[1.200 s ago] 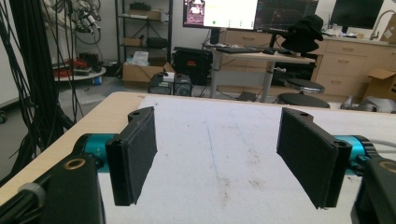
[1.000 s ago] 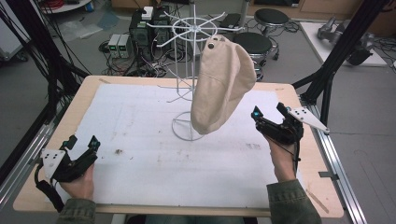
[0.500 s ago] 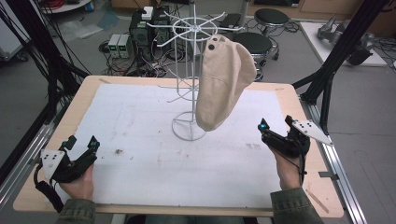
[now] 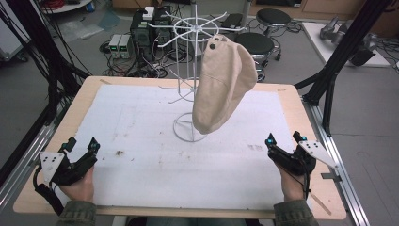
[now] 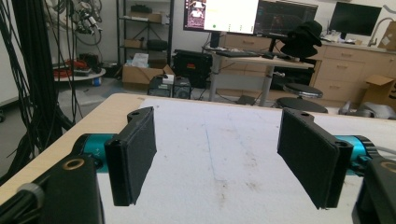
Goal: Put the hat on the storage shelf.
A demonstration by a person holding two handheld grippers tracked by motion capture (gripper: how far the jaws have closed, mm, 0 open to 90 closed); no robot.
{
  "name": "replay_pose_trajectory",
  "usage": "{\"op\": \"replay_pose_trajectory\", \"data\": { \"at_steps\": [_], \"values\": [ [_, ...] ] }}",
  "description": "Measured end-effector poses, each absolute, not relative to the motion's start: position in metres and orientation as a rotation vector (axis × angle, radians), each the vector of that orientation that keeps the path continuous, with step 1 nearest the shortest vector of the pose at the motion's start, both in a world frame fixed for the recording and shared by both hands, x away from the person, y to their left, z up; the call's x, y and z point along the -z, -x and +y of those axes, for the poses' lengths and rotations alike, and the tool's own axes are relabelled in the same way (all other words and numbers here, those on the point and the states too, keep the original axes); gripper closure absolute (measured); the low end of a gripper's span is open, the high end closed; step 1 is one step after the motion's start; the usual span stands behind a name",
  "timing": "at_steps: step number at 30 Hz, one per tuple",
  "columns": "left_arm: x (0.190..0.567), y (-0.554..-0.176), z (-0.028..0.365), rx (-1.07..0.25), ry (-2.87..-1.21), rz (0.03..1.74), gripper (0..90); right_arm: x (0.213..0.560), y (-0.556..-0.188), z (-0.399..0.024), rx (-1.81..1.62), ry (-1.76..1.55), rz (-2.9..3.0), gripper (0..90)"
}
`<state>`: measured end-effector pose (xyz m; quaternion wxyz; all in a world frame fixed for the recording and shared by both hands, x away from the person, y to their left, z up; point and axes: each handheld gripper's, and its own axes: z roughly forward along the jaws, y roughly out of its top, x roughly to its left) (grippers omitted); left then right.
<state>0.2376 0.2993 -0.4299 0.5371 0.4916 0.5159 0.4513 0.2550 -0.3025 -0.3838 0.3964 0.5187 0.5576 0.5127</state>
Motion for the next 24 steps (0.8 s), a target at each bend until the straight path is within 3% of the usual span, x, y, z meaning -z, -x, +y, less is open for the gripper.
{"op": "replay_pose_trajectory", "data": {
  "at_steps": [12,24],
  "values": [
    [0.431,-0.236,0.299,-1.073,-1.171,1.231,28.2,0.415,-0.251,-0.304,-1.259,-1.349,1.394,10.6],
    [0.431,-0.237,0.299,-1.066,-1.166,1.230,28.2,0.418,-0.253,-0.305,-1.266,-1.351,1.399,10.6]
  ]
}}
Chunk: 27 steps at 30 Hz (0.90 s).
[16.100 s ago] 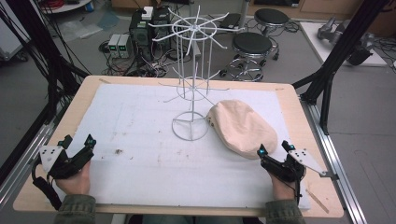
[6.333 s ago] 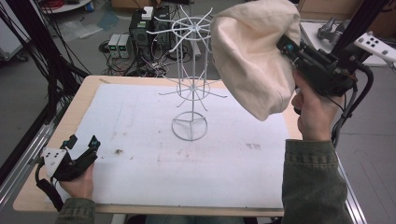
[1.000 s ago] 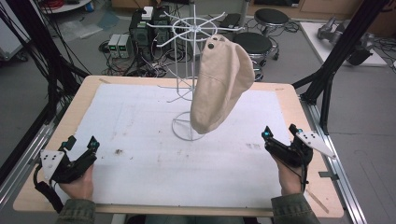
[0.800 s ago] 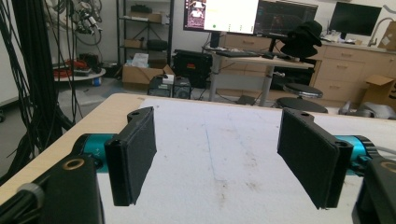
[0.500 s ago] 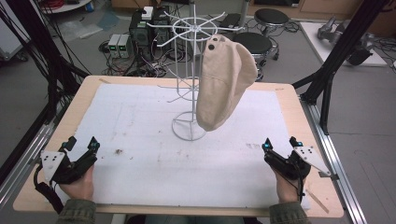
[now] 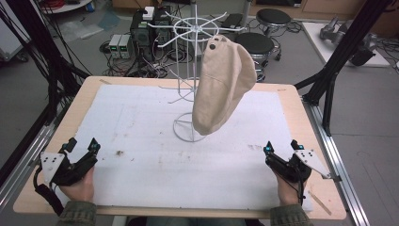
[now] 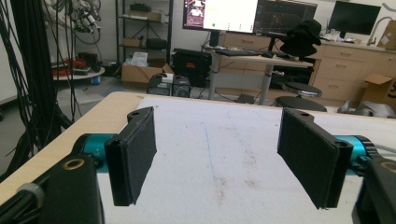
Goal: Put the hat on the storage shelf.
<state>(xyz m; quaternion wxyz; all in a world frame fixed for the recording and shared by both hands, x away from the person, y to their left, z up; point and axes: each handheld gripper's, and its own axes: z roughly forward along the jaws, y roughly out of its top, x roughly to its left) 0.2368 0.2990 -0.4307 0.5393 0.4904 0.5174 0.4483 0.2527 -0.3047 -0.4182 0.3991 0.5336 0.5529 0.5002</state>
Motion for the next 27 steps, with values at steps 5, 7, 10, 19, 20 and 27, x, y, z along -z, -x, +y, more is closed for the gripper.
{"op": "replay_pose_trajectory", "data": {
  "at_steps": [5,7,10,19,20,27],
  "values": [
    [0.4304,-0.2385,0.2967,-1.059,-1.179,1.220,28.2,0.4179,-0.2517,-0.3038,-1.271,-1.351,1.401,10.6],
    [0.4306,-0.2387,0.2959,-1.058,-1.183,1.216,28.2,0.4179,-0.2514,-0.3034,-1.273,-1.353,1.400,10.6],
    [0.4305,-0.2383,0.2970,-1.058,-1.179,1.220,28.2,0.4184,-0.2527,-0.3031,-1.278,-1.355,1.410,10.6],
    [0.4312,-0.2392,0.2976,-1.054,-1.174,1.226,28.2,0.4216,-0.2546,-0.3049,-1.285,-1.403,1.417,10.6],
    [0.4313,-0.2392,0.2979,-1.053,-1.174,1.228,28.2,0.4217,-0.2550,-0.3051,-1.288,-1.400,1.414,10.6],
    [0.4315,-0.2388,0.2993,-1.052,-1.172,1.233,28.3,0.4224,-0.2555,-0.3046,-1.296,-1.407,1.421,10.6]
  ]
}}
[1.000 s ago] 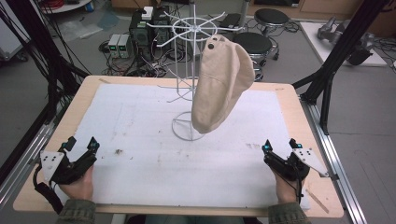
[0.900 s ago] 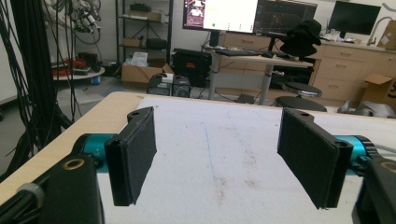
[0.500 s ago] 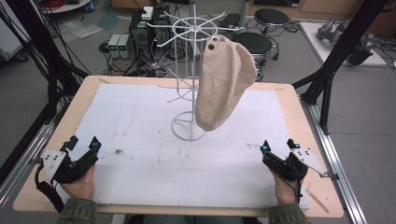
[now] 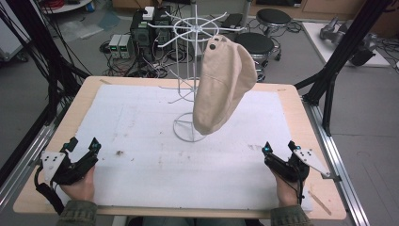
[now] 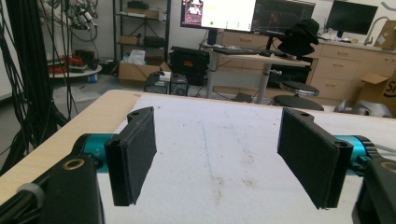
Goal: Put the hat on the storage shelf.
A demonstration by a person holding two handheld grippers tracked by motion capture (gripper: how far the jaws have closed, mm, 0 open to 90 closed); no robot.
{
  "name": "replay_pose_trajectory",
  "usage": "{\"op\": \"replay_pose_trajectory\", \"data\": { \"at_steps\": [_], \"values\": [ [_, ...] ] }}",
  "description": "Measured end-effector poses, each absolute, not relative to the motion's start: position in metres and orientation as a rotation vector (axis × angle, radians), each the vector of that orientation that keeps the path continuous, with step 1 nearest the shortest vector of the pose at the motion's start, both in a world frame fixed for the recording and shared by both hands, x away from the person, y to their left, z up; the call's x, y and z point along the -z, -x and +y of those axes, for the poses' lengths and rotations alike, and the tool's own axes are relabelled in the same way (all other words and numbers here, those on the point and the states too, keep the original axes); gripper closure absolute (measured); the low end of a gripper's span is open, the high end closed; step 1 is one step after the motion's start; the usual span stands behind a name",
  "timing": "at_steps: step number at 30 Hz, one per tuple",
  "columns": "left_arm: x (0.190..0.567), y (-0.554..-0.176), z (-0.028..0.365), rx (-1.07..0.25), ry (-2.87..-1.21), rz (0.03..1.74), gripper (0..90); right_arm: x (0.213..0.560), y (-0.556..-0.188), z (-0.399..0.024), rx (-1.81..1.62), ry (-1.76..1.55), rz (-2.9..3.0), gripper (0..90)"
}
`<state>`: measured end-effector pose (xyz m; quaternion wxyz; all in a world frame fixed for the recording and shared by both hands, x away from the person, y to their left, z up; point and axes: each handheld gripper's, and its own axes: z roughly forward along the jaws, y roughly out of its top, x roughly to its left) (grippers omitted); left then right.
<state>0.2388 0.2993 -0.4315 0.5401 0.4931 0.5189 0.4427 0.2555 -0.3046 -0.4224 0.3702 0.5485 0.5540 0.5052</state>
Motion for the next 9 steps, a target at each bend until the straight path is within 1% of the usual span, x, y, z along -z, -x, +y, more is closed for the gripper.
{"op": "replay_pose_trajectory", "data": {
  "at_steps": [9],
  "values": [
    [0.4324,-0.2391,0.3000,-1.059,-1.179,1.234,28.2,0.4243,-0.2585,-0.3052,-1.284,-1.412,1.430,10.6]
  ]
}}
